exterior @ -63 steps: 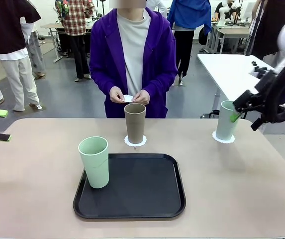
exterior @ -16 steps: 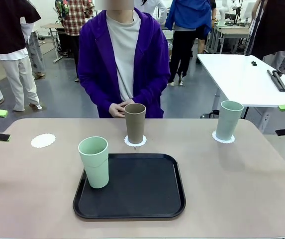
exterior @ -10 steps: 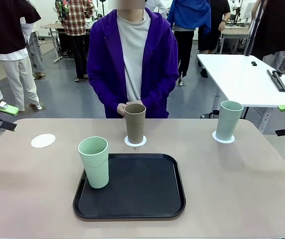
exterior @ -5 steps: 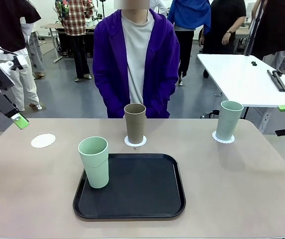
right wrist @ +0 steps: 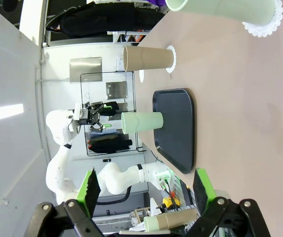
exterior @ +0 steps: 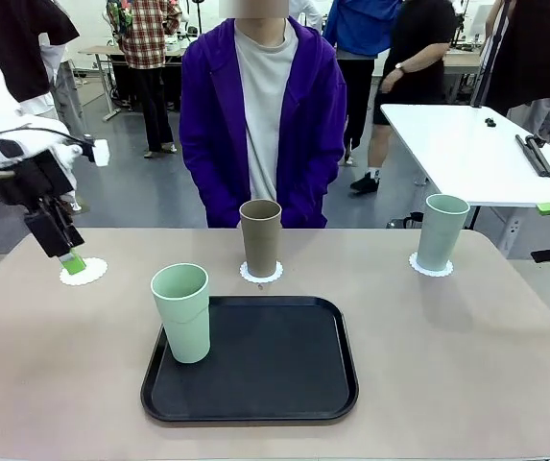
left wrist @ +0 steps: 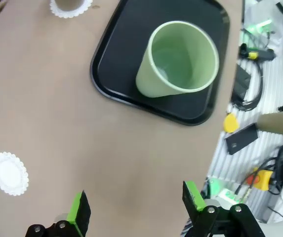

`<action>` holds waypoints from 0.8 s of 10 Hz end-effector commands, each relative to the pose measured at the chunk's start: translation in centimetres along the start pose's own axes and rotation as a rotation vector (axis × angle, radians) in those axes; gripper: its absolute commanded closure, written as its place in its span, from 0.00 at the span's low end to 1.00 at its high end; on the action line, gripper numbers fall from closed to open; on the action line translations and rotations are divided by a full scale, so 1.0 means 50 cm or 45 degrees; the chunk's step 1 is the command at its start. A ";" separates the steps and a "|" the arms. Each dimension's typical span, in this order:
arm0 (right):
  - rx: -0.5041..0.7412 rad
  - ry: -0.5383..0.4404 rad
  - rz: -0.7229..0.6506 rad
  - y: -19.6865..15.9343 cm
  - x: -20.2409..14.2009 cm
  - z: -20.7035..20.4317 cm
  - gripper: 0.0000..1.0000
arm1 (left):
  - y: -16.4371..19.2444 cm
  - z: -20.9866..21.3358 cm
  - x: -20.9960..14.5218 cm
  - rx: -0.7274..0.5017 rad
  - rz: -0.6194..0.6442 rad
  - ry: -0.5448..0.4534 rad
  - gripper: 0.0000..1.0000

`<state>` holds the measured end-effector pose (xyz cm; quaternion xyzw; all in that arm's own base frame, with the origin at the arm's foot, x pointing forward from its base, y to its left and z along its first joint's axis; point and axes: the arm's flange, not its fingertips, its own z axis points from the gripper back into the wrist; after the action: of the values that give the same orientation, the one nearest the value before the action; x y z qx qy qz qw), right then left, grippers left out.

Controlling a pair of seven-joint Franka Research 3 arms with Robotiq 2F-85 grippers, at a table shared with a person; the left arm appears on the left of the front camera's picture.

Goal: Place coasters on the table and set cups on them.
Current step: Take one Reusable plastic cup from the Flat Tray and place it on a coaster set by the human.

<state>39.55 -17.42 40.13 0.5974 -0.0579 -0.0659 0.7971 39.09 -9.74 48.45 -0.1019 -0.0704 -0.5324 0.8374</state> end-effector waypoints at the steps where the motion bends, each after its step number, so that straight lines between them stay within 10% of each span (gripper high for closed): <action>1: 0.000 -0.006 -0.006 0.001 -0.002 -0.002 0.00 | -0.007 -0.025 0.003 0.106 0.036 0.082 0.00; 7: 0.000 -0.006 -0.006 0.001 -0.002 -0.002 0.00 | 0.003 -0.006 -0.003 0.022 0.007 0.010 0.00; 8: 0.000 -0.006 -0.006 0.001 -0.002 -0.002 0.00 | 0.036 -0.024 -0.016 -0.037 -0.043 -0.171 0.00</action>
<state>39.55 -17.43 40.13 0.5974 -0.0579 -0.0659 0.7971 39.51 -9.23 48.04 -0.1085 -0.0852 -0.5300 0.8367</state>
